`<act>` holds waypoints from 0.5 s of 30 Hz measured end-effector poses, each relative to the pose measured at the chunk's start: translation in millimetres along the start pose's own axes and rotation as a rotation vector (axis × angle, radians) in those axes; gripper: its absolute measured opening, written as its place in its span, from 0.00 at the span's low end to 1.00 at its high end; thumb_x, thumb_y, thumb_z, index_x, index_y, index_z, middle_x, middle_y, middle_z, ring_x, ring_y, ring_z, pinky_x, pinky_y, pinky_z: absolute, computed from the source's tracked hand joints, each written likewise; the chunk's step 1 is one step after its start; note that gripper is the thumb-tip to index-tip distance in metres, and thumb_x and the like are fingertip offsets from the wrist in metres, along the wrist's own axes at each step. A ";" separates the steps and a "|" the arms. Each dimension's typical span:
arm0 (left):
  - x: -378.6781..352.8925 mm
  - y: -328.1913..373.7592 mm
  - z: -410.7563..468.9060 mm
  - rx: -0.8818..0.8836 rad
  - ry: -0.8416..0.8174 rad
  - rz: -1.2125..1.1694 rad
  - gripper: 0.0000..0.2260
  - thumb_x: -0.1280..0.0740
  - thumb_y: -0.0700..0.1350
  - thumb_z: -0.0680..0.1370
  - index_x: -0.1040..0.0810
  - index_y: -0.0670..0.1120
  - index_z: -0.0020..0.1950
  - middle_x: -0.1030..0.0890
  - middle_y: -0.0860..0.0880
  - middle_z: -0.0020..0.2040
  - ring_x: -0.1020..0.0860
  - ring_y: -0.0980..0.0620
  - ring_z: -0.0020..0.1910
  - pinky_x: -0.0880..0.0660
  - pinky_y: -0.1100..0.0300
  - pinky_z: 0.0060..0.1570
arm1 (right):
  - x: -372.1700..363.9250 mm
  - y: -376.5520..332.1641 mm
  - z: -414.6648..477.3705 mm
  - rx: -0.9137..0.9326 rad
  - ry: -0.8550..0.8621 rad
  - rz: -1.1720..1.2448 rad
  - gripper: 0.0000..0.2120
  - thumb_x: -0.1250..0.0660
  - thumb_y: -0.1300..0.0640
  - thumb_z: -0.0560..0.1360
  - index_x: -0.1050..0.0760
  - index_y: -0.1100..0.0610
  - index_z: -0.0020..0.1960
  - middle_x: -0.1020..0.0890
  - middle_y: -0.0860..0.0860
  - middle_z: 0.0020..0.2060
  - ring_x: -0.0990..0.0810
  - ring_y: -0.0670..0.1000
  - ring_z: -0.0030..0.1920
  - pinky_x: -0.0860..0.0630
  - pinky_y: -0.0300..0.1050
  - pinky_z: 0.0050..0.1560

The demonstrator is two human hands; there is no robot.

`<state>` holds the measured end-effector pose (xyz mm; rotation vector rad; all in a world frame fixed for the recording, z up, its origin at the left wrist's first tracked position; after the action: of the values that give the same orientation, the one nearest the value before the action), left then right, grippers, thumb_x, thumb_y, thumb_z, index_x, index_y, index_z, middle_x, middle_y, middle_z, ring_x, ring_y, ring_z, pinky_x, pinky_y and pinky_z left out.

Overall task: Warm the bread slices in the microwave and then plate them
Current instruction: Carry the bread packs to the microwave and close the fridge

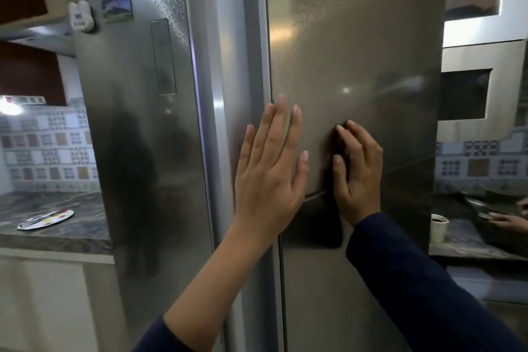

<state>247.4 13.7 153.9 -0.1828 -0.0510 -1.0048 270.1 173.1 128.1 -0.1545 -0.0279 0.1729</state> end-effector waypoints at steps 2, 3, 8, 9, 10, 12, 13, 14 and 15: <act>-12.7 -11.0 -1.6 0.041 -0.005 0.092 0.25 0.42 0.46 0.79 0.41 0.43 0.75 0.44 0.43 0.76 0.51 0.52 0.75 0.54 0.52 0.75 | -12.0 9.8 8.3 -0.024 0.033 -0.035 0.22 0.47 0.50 0.76 0.36 0.53 0.69 0.33 0.54 0.68 0.36 0.53 0.67 0.41 0.44 0.66; -18.2 -16.4 -2.0 0.065 -0.008 0.123 0.25 0.42 0.46 0.78 0.41 0.43 0.75 0.44 0.43 0.76 0.51 0.51 0.75 0.55 0.52 0.75 | -17.3 14.0 11.9 -0.041 0.046 -0.050 0.22 0.47 0.50 0.76 0.36 0.54 0.69 0.32 0.55 0.69 0.36 0.53 0.67 0.42 0.43 0.66; -44.2 -43.6 0.3 0.130 -0.034 0.201 0.28 0.42 0.48 0.77 0.43 0.42 0.76 0.44 0.40 0.76 0.50 0.47 0.76 0.56 0.51 0.74 | -44.3 33.3 23.6 -0.101 0.005 -0.125 0.25 0.48 0.46 0.76 0.39 0.51 0.71 0.36 0.54 0.72 0.40 0.53 0.70 0.42 0.56 0.69; -49.6 -49.8 0.6 0.142 -0.042 0.213 0.28 0.42 0.49 0.77 0.44 0.42 0.76 0.45 0.40 0.76 0.49 0.46 0.76 0.56 0.52 0.74 | -50.6 35.5 24.7 -0.104 -0.017 -0.141 0.25 0.48 0.45 0.76 0.39 0.50 0.71 0.37 0.53 0.72 0.41 0.53 0.71 0.43 0.57 0.70; -55.3 -56.4 1.0 0.156 -0.048 0.223 0.29 0.42 0.49 0.77 0.44 0.42 0.76 0.45 0.40 0.76 0.49 0.46 0.76 0.56 0.52 0.75 | -57.3 36.8 26.2 -0.104 -0.039 -0.155 0.25 0.48 0.45 0.76 0.40 0.49 0.72 0.37 0.52 0.73 0.42 0.53 0.72 0.44 0.58 0.70; -66.6 -67.8 1.5 0.185 -0.069 0.228 0.30 0.42 0.49 0.77 0.46 0.42 0.76 0.47 0.40 0.77 0.51 0.45 0.76 0.56 0.53 0.75 | -68.7 39.1 26.8 -0.091 -0.080 -0.188 0.26 0.48 0.44 0.76 0.40 0.48 0.72 0.38 0.52 0.73 0.43 0.53 0.72 0.46 0.58 0.71; -73.5 -73.0 1.0 0.202 -0.089 0.222 0.30 0.42 0.50 0.77 0.48 0.42 0.76 0.49 0.40 0.77 0.53 0.45 0.76 0.56 0.52 0.75 | -73.3 41.2 26.6 -0.082 -0.098 -0.208 0.26 0.48 0.44 0.76 0.40 0.48 0.73 0.38 0.51 0.73 0.44 0.53 0.73 0.47 0.59 0.71; -80.4 -77.7 0.0 0.222 -0.106 0.214 0.31 0.43 0.50 0.77 0.49 0.42 0.77 0.51 0.40 0.77 0.54 0.46 0.76 0.56 0.52 0.75 | -77.0 44.2 26.2 -0.078 -0.112 -0.226 0.26 0.47 0.44 0.75 0.40 0.49 0.73 0.38 0.51 0.73 0.44 0.52 0.73 0.46 0.59 0.71; -87.1 -82.5 -0.5 0.242 -0.118 0.204 0.31 0.43 0.50 0.77 0.50 0.42 0.77 0.52 0.40 0.77 0.56 0.46 0.76 0.56 0.52 0.75 | -79.5 48.1 26.3 -0.083 -0.123 -0.240 0.27 0.47 0.44 0.75 0.40 0.49 0.73 0.38 0.52 0.73 0.44 0.52 0.73 0.46 0.59 0.71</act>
<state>131.1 43.1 153.0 -0.0245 -0.2552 -0.7760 182.6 210.0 145.5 -0.2218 -0.1752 -0.0587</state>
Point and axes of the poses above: each hand's wrist, its own z-axis towards the middle knuckle, its own x-axis out of the back of the hand, y = z × x, the point moved 9 cm from there along z, towards the middle knuckle
